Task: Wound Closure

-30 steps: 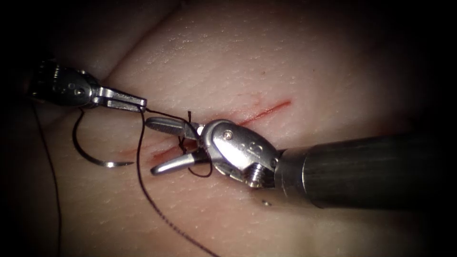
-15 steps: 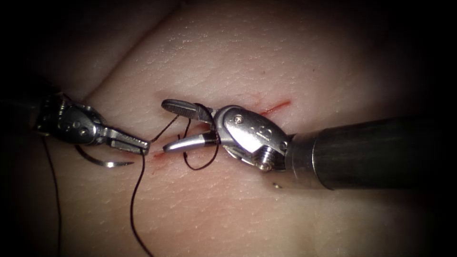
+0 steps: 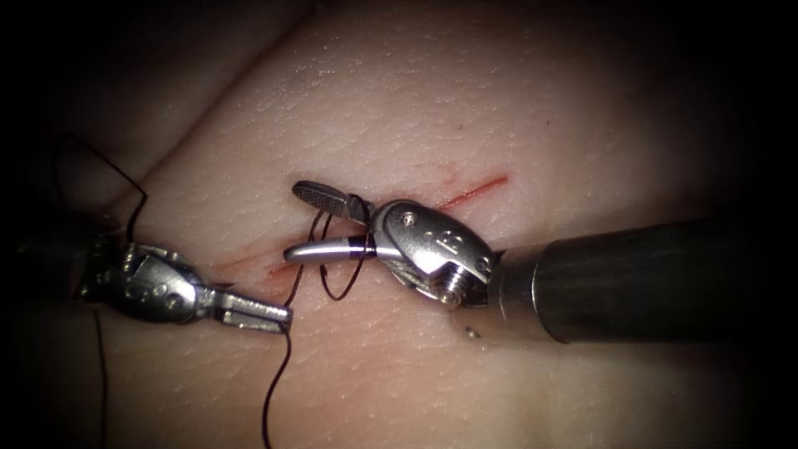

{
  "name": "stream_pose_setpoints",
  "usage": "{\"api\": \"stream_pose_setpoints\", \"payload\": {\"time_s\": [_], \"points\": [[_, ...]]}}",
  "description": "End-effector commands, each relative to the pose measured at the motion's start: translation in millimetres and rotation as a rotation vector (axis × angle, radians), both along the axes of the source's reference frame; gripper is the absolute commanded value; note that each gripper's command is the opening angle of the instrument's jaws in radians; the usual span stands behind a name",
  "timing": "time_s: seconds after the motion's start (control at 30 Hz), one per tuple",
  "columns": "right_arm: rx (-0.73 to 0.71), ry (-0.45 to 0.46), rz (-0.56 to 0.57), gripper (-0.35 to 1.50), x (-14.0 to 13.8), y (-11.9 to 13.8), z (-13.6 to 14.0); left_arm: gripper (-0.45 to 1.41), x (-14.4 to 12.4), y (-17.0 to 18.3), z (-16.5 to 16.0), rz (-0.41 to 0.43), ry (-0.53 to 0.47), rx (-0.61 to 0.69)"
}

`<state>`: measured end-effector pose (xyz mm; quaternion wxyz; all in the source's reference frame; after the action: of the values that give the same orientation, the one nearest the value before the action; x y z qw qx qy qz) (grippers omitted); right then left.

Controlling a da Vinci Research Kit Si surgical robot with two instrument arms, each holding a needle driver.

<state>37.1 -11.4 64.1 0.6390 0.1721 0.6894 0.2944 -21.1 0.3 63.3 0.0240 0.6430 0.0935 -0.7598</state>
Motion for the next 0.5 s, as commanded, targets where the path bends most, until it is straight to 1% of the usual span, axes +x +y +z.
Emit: {"api": "stream_pose_setpoints", "payload": {"time_s": [0.03,0.07,0.17,0.2,0.23,0.27,0.3,0.5], "points": [[0.006,-0.037,0.010,0.78,0.7,-0.8,0.5,-0.45,-1.0,-0.5,0.6,-0.025,0.014,0.022],[0.006,-0.037,0.010,0.78,0.7,-0.8,0.5,-0.45,-1.0,-0.5,0.6,-0.025,0.014,0.022],[0.014,-0.087,0.021,0.81,0.9,-1.2,0.7,-0.45,-1.5,-0.2,0.8,-0.057,0.020,0.035],[0.021,-0.117,0.016,0.81,1.0,-1.4,0.8,-0.45,-1.7,-0.1,0.9,-0.068,0.017,0.035],[0.032,-0.173,0.012,0.85,1.3,-1.6,1.0,-0.45,-1.8,0.0,0.9,-0.080,0.016,0.047],[0.032,-0.173,0.012,0.85,1.3,-1.6,1.0,-0.45,-1.8,0.0,0.9,-0.080,0.016,0.047],[0.058,-0.209,0.026,0.93,1.6,-1.9,1.3,-0.45,-1.8,0.3,1.0,-0.090,0.013,0.049],[0.111,-0.283,0.071,1.03,1.8,-2.7,2.1,-0.45,-1.3,0.8,1.5,-0.110,0.022,0.062]]}}
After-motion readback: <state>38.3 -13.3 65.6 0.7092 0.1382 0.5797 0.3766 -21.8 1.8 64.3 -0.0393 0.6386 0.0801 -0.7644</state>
